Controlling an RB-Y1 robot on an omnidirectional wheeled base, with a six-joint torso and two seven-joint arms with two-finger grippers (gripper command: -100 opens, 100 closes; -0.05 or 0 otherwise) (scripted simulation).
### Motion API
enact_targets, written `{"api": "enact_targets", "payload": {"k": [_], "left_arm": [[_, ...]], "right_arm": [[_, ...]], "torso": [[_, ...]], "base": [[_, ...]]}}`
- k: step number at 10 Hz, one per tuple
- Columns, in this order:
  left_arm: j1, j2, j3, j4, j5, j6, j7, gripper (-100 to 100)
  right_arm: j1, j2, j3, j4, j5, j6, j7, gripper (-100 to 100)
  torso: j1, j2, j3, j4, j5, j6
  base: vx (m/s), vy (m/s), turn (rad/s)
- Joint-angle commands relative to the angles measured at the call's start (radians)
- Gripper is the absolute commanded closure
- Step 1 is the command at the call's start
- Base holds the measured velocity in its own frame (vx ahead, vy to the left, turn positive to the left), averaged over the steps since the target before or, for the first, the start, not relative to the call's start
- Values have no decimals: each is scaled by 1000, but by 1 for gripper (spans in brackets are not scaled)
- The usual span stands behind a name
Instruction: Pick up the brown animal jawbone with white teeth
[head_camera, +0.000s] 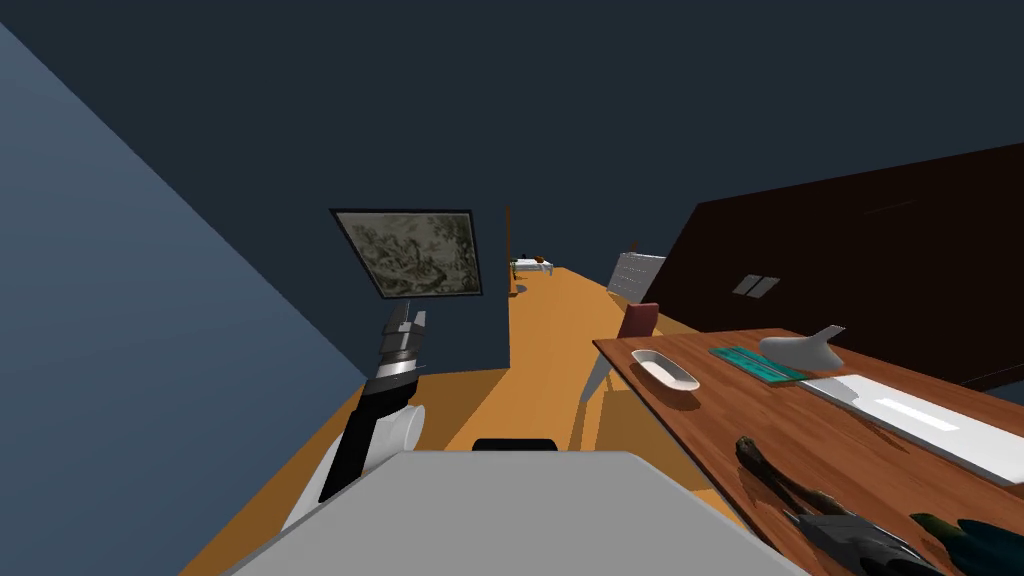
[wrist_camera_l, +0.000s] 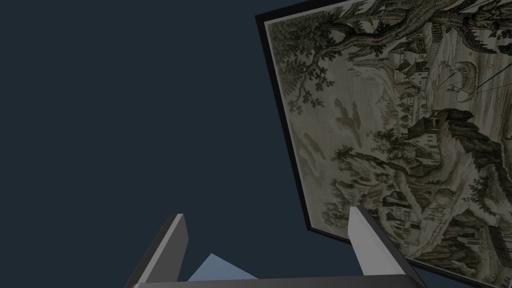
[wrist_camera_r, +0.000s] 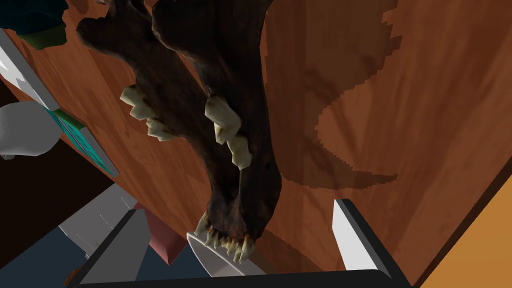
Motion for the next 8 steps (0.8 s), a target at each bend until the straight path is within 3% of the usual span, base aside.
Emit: {"api": "enact_targets", "payload": {"k": [1, 6, 7, 8], "left_arm": [[0, 0, 0, 0, 0, 0, 0, 0], [0, 0, 0, 0, 0, 0, 0, 0], [0, 0, 0, 0, 0, 0, 0, 0], [0, 0, 0, 0, 0, 0, 0, 0]], "right_arm": [[30, -15, 20, -48, -9, 33, -23, -100], [31, -10, 72, 16, 6, 41, -1, -100], [15, -13, 63, 33, 8, 28, 3, -100], [15, -14, 66, 34, 8, 29, 1, 0]], "torso": [[0, 0, 0, 0, 0, 0], [0, 0, 0, 0, 0, 0], [0, 0, 0, 0, 0, 0], [2, 0, 0, 0, 0, 0]], "base": [[0, -12, -6], [-18, -41, 112], [-10, -23, 22], [0, 0, 0]]}}
